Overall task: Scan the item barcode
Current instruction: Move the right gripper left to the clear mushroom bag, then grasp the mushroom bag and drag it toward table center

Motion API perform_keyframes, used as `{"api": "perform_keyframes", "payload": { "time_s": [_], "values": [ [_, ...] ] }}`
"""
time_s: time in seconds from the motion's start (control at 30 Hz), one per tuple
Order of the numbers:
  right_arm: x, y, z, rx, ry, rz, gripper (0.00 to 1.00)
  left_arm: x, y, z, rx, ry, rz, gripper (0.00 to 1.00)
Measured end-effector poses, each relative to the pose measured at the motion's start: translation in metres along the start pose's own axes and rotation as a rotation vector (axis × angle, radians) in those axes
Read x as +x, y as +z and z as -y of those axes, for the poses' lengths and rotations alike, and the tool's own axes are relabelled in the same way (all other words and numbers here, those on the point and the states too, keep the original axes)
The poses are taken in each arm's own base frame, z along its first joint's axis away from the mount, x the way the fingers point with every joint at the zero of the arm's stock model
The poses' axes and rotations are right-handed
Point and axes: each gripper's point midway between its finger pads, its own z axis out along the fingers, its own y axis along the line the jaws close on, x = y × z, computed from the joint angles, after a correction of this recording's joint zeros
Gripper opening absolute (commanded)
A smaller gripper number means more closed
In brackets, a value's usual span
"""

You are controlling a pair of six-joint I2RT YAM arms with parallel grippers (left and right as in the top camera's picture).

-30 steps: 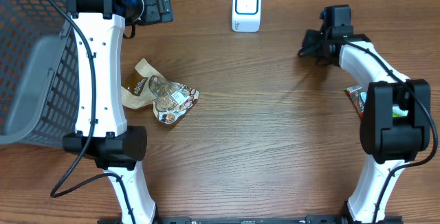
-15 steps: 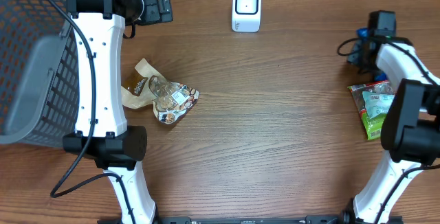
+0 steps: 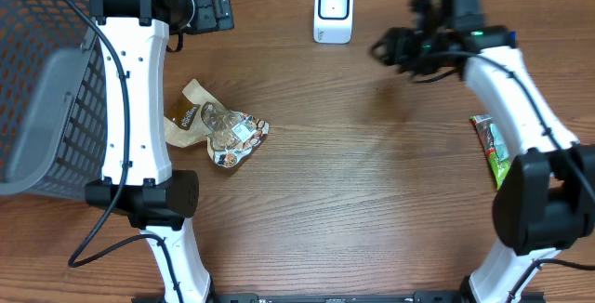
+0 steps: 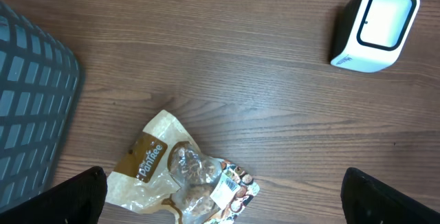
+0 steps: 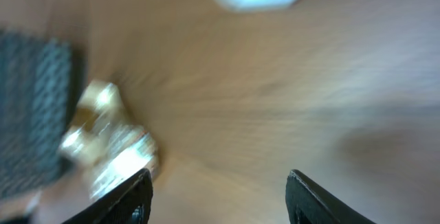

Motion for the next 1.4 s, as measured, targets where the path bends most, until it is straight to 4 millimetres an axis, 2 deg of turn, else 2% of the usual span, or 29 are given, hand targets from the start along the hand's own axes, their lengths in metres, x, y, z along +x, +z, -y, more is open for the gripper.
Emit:
{"api": "perform_keyframes", "payload": {
  "time_s": [0.13,0.37,0.7,0.93,1.2,1.27,1.33,1.4],
  "values": [
    [0.046,0.030,-0.036,-0.045,0.058,-0.141,0.66,0.000,0.000,0.000,0.000,0.000,0.000,1.00],
    [0.125,0.069,-0.063,-0.028,0.139,-0.333,0.72,0.000,0.000,0.000,0.000,0.000,0.000,1.00],
    [0.190,0.118,-0.123,-0.127,0.103,-0.347,0.70,0.000,0.000,0.000,0.000,0.000,0.000,1.00],
    [0.197,0.149,-0.155,-0.220,0.063,-0.274,0.63,0.000,0.000,0.000,0.000,0.000,0.000,1.00],
    [0.219,0.188,-0.159,-0.242,0.038,-0.265,0.62,0.000,0.000,0.000,0.000,0.000,0.000,1.00],
    [0.218,0.192,-0.160,-0.252,0.035,-0.250,0.55,0.000,0.000,0.000,0.000,0.000,0.000,1.00],
    [0.213,0.194,-0.162,-0.262,0.028,-0.222,0.41,0.000,0.000,0.000,0.000,0.000,0.000,1.00],
    [0.208,0.194,-0.163,-0.262,0.032,-0.200,0.31,0.000,0.000,0.000,0.000,0.000,0.000,1.00]
  ]
}}
